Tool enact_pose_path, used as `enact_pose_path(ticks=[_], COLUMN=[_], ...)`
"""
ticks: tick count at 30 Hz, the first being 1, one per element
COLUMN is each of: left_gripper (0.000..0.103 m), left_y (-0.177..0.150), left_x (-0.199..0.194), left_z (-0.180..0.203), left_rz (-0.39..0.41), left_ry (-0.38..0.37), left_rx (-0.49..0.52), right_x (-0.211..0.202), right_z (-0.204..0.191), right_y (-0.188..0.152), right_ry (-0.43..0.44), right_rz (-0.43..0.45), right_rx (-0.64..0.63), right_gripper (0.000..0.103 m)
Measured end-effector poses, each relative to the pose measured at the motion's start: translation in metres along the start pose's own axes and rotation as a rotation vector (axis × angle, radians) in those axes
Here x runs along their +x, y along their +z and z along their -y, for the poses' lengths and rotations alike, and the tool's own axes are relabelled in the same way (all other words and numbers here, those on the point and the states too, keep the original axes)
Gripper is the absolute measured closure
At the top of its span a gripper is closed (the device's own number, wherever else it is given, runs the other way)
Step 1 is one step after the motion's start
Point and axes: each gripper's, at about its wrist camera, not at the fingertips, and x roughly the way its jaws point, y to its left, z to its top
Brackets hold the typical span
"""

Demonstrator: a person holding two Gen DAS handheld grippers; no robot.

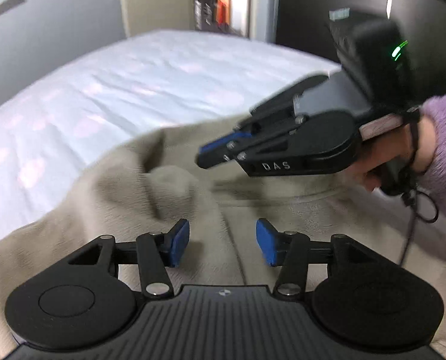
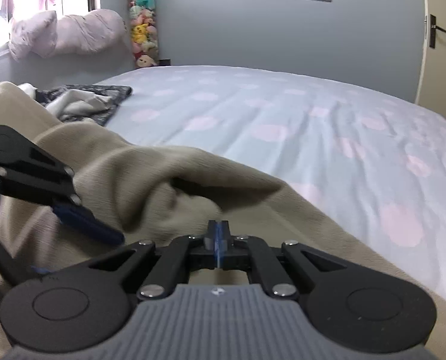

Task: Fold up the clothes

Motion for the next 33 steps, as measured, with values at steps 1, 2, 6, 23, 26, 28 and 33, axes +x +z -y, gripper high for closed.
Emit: enact_pose_path(ticks=[1,2,6,23,26,28,33], left_gripper=[0.056,0.056,0.056,0.05,0.049,0.054,0.081], left_y=[-0.004,-0.008,-0.03,-0.137,-0.151,-0.156,-0.142], left_x=[-0.014,-0.028,-0.078,-0.064,-0.053,-0.049,-0.065], left_z=[-0.007,-0.014,-0.067,-0.24,-0.253,-0.253,-0.226], left_rz=[0.028,0.056,0.123,0.104,0.131,0.15,0.156], left_ry=[0.014,0.029,0.178,0.035,-0.01,-0.011,0.114], left_rx=[-0.025,-0.052,-0.219,-1.032,-1.143,-1.15,-0.848], right_x=[-0.001,-0.004,0.007,0.048,0.056,0.061,0.051], right_z=[-0.001,0.0,0.013,0.053,0.053,0.05,0.007], right_y=[0.002,0.002,0.009,0.0,-0.004,-0.006,0.012], right_ry=[0.003,0.01,0.041,0.13,0.163,0.156,0.026], right_rz=[-0.007,-0.016,-0.058,-0.19,-0.193,-0.195,-0.136], right_rx=[0.008,0.024,0.21,0.779,0.833,0.835,0.405], right_gripper=[0.09,0.089,0.083,0.057,0.062,0.075,0.088])
